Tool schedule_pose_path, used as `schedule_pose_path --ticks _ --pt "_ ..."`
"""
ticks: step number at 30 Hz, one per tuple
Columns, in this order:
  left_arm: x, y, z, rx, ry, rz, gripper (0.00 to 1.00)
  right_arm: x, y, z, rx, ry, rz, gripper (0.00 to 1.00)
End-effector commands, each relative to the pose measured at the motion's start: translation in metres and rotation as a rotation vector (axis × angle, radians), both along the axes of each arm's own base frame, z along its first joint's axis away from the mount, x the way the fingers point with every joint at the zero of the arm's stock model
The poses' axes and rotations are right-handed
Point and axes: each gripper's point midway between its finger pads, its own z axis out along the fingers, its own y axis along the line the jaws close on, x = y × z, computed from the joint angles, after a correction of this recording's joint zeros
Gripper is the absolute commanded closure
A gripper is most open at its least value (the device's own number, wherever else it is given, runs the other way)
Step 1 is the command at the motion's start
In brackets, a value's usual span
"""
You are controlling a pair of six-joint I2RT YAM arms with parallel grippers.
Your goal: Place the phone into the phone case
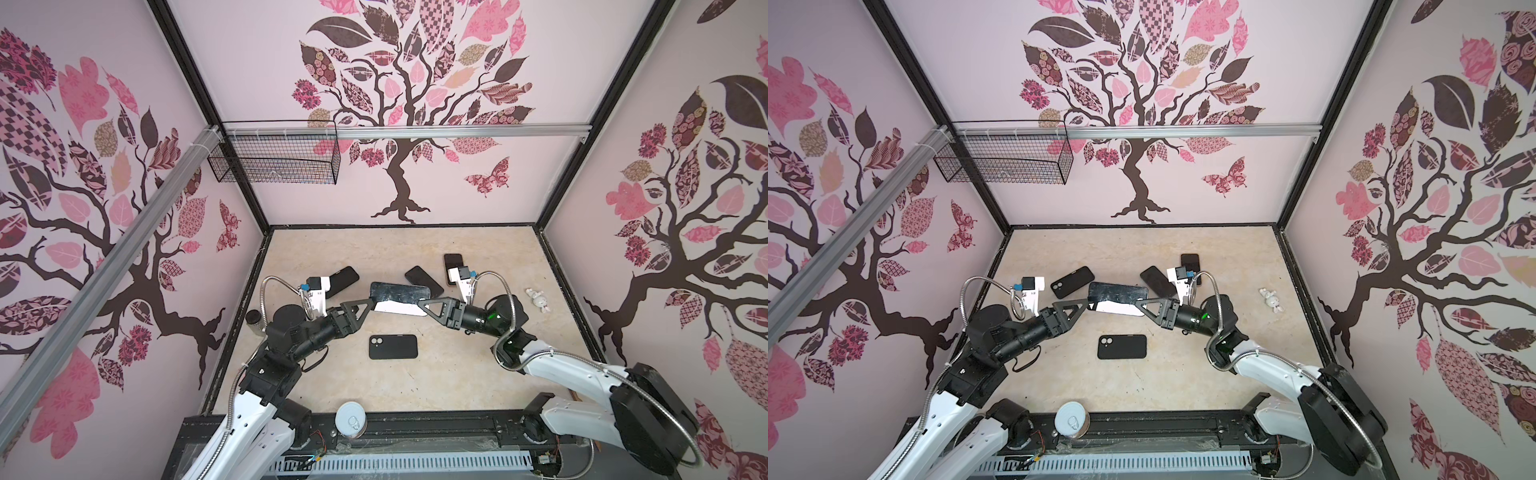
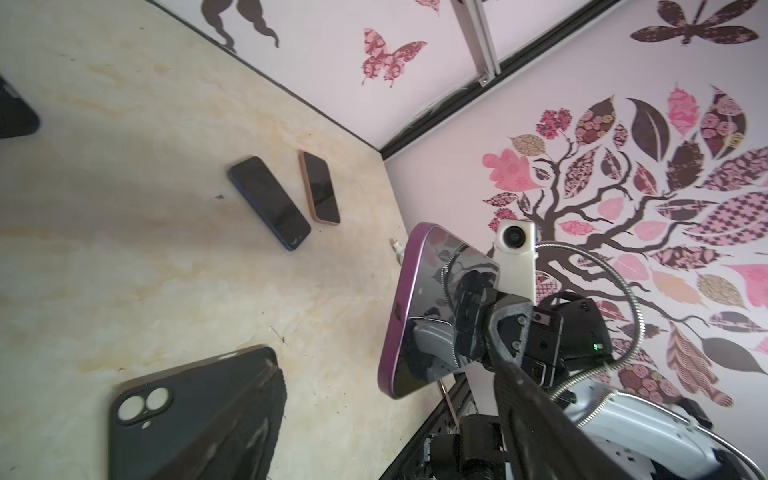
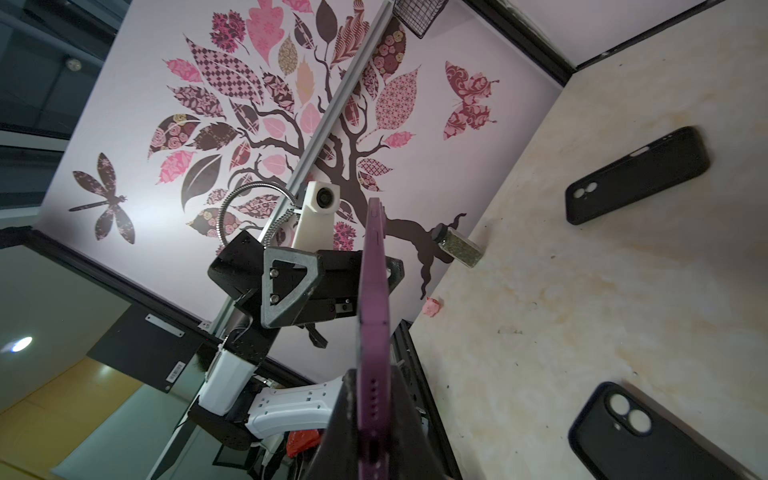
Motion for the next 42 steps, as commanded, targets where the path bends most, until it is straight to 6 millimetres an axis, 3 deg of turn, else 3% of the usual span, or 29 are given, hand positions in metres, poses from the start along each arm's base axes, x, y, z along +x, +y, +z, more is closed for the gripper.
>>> schedule_pose_path --ticks 1,9,17,22,28,42 --pt "0.001 0.022 -0.003 0.152 0.007 0.089 0.17 0.010 -0.006 -0.001 -0.119 -0.049 -0.085 1.00" --pt "-0.001 0.046 -0.036 0.359 0.092 0.152 0.16 0.019 -0.024 -0.046 -0.376 0.032 -0.182 1.00" --pt "-0.002 0.059 -0.083 0.484 0.228 0.181 0.17 0.009 -0.026 -0.089 -0.479 0.136 -0.133 1.00" --pt "-0.001 0.056 -0.103 0.489 0.275 0.167 0.18 -0.001 -0.023 -0.114 -0.493 0.208 -0.076 1.00" --pt "0.002 0.037 -0.133 0.421 0.334 0.100 0.21 -0.006 -0.019 -0.132 -0.486 0.264 -0.038 1.00" --pt "0.005 0.025 -0.178 0.427 0.432 0.046 0.28 -0.010 -0.005 -0.155 -0.446 0.359 0.055 1.00"
